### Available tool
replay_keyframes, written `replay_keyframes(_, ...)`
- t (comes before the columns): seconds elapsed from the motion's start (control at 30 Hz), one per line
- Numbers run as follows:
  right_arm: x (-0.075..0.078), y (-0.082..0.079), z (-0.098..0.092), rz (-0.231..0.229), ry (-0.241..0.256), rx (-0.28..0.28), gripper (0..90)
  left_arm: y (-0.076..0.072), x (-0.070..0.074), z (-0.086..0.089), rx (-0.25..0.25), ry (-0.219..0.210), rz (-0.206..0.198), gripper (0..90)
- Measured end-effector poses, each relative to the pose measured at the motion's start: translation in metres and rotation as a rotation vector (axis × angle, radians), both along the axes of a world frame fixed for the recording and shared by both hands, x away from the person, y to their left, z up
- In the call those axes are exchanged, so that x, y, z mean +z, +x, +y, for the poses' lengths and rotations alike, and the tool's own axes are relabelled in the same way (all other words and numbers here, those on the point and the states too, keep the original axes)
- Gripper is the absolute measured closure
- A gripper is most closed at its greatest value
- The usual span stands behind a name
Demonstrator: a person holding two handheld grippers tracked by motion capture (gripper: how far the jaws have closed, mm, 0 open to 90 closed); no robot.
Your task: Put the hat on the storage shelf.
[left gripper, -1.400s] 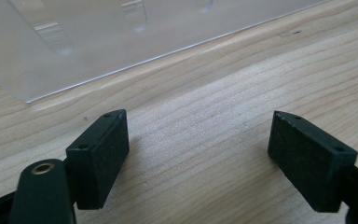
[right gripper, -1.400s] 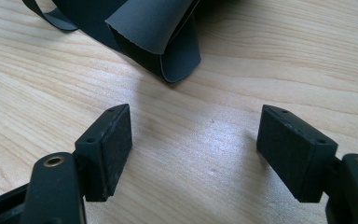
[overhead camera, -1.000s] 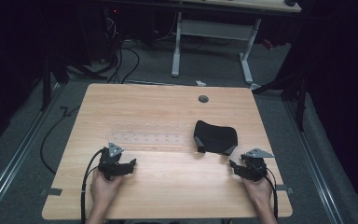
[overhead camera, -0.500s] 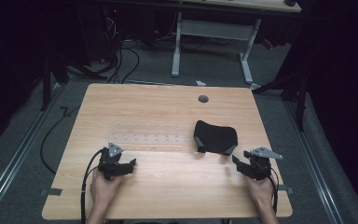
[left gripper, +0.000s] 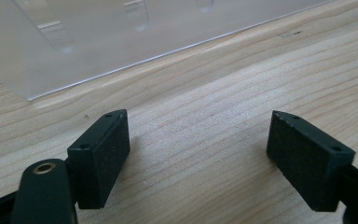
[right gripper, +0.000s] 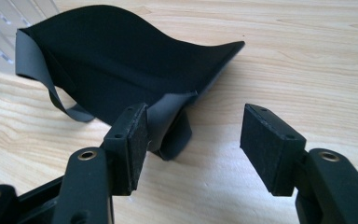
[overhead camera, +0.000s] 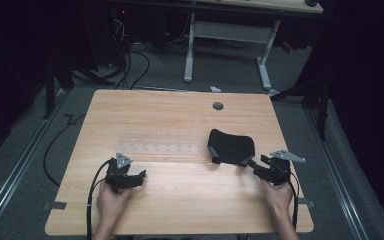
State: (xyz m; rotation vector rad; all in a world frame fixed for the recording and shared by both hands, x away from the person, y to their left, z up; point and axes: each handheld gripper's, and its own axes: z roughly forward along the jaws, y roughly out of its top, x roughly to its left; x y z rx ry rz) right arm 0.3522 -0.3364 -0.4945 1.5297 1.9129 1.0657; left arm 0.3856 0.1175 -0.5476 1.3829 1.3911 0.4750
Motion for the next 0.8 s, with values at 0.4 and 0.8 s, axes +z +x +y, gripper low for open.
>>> replay_keyframes(0.4,-0.001,0.021,0.009,0.041,0.075,0.008,41.4,0.0,0.0,0.0,0.001,0.003,-0.001,21.8)
replay_keyframes(0.8,-0.017,0.035,0.018,0.062,0.08,0.006,51.3,0.0,0.0,0.0,0.001,0.0,-0.001,21.7)
